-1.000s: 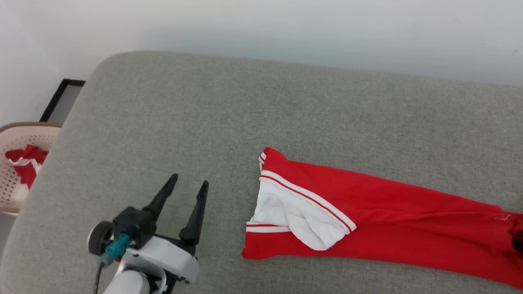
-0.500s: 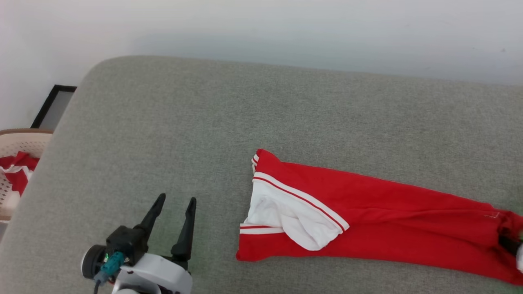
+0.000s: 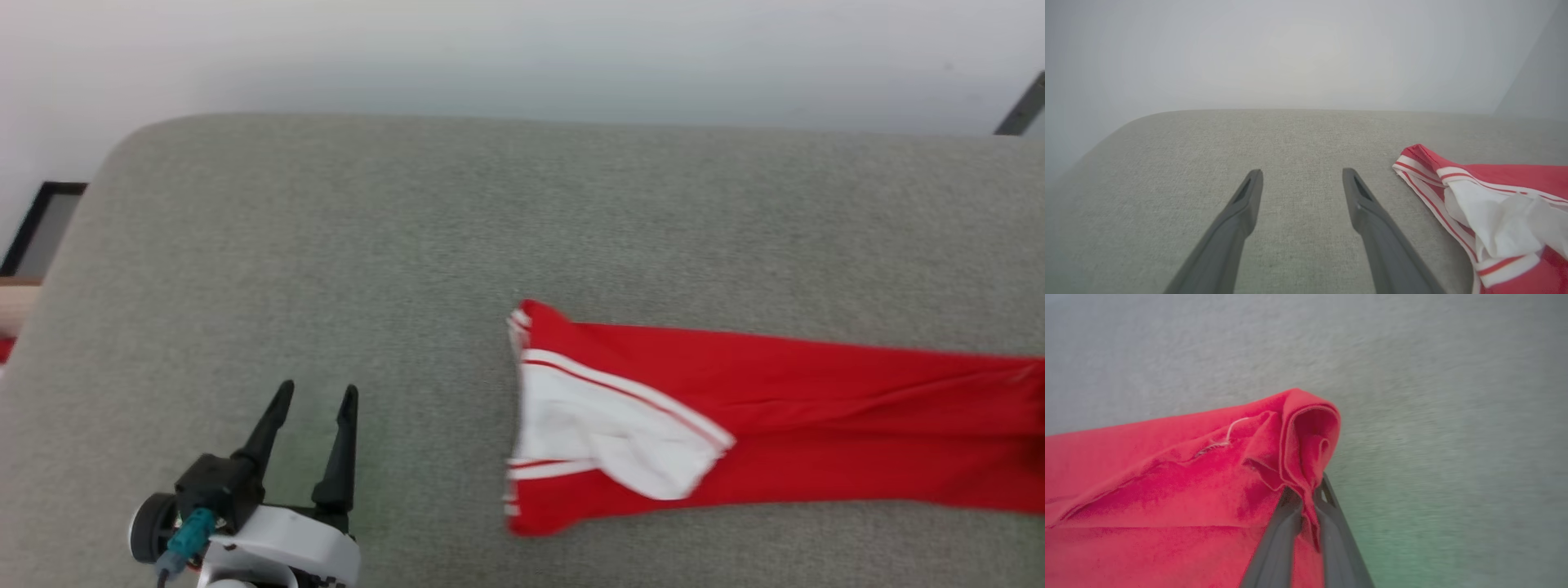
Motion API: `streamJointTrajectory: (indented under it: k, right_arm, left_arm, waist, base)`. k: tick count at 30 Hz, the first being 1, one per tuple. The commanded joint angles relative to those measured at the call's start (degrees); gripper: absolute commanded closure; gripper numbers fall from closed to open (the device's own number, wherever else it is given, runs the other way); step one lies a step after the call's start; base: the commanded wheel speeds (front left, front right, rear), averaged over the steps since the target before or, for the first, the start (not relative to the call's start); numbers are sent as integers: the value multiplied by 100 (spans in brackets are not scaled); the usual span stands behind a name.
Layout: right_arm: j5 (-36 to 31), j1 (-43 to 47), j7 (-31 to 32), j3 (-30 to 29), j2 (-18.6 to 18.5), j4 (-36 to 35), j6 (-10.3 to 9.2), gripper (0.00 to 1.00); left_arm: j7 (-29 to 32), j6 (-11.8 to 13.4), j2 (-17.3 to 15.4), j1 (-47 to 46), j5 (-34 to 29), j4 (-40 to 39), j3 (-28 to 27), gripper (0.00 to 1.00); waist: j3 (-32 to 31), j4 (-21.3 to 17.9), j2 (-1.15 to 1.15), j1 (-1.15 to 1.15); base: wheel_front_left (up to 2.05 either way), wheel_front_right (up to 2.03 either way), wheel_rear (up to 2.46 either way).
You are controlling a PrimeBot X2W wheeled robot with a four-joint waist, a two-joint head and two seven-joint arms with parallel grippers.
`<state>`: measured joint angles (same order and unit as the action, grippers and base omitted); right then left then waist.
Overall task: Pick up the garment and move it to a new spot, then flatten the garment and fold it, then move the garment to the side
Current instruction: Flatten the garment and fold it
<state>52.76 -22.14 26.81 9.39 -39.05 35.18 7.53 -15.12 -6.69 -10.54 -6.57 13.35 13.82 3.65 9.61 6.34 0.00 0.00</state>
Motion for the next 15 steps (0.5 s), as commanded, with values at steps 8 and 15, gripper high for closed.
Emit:
streamJointTrajectory:
  k: [8,15]
  right_arm:
    - [-349,-434,-434,-994,-583,685,-7,100]
    - [-542,-719,-568,-1224,-569,972,-7,100]
  left_arm:
    - [0,-78,114,68,-35,-237,-167,0]
    - [-1,-86,67,-94,96,-252,-16,0]
  waist:
    - [260,-362,0,0]
    - [239,-329,0,0]
  base:
    - [0,0,0]
    - [0,0,0]
